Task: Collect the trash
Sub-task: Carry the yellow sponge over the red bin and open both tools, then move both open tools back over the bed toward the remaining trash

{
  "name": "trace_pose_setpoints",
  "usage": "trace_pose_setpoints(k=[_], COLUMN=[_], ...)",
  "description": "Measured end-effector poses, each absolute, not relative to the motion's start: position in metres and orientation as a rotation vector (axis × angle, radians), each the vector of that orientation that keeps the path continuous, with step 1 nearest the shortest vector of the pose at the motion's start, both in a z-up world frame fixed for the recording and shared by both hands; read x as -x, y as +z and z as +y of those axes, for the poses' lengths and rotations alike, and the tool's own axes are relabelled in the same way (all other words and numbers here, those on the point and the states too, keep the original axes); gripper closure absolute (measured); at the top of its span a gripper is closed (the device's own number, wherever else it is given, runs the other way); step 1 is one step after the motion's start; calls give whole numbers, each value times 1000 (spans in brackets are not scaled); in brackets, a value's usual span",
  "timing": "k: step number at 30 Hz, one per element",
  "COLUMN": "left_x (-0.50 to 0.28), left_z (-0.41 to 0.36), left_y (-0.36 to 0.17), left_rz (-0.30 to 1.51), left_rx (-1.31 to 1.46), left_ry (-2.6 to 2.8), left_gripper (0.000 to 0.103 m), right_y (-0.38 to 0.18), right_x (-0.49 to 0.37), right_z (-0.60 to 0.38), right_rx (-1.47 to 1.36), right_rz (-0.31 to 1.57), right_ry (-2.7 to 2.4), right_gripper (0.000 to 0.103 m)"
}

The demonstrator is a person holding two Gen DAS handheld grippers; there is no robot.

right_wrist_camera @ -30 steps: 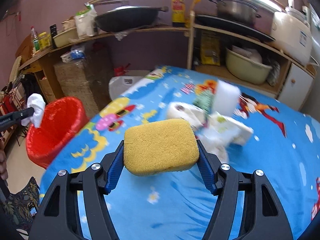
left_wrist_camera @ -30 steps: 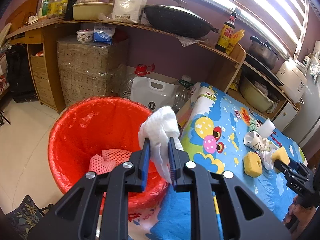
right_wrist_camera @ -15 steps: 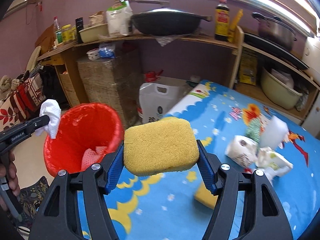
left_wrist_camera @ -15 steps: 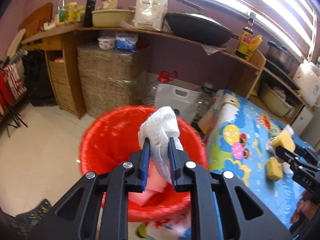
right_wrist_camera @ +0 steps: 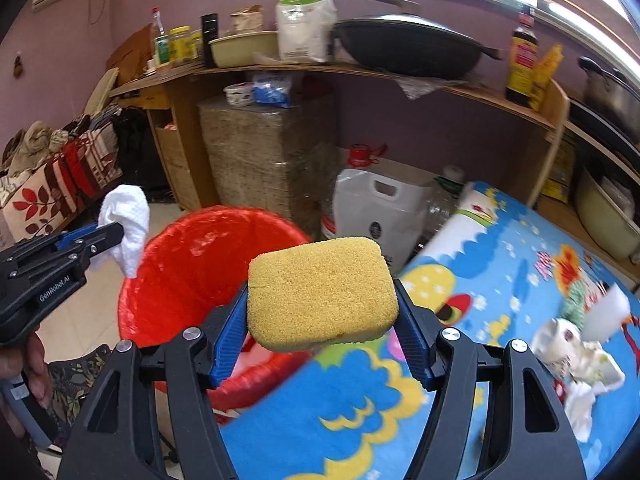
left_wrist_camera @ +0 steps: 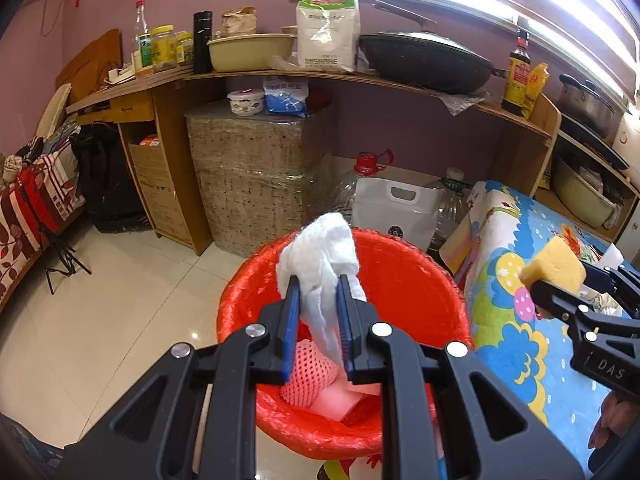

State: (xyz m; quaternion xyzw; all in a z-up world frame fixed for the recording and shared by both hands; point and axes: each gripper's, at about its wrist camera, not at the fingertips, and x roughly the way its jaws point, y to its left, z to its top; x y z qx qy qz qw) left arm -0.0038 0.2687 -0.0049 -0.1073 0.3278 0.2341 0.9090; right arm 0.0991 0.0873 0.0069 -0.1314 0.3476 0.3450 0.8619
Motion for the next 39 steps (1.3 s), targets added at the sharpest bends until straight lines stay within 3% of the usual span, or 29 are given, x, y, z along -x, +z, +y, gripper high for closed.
trace_pose_setpoints(k=[16,18,25,39], left_x=[10,11,15,8], left_z=[279,280,279,239], left_y=[-5,-6,-7,6], left_rz=[672,673,667,649], left_rx=[240,250,265,216], left_ry=[486,484,493,471], left_gripper=[82,77,58,57], right_y=[1,2,3,15], right_x=[-89,-88,-86,-93], right_z=[137,139,136,73], right_rx=[316,317,318,267], right_rz=[734,730,720,695], right_ry=[807,812,813,714], right_gripper=[35,24,24,22])
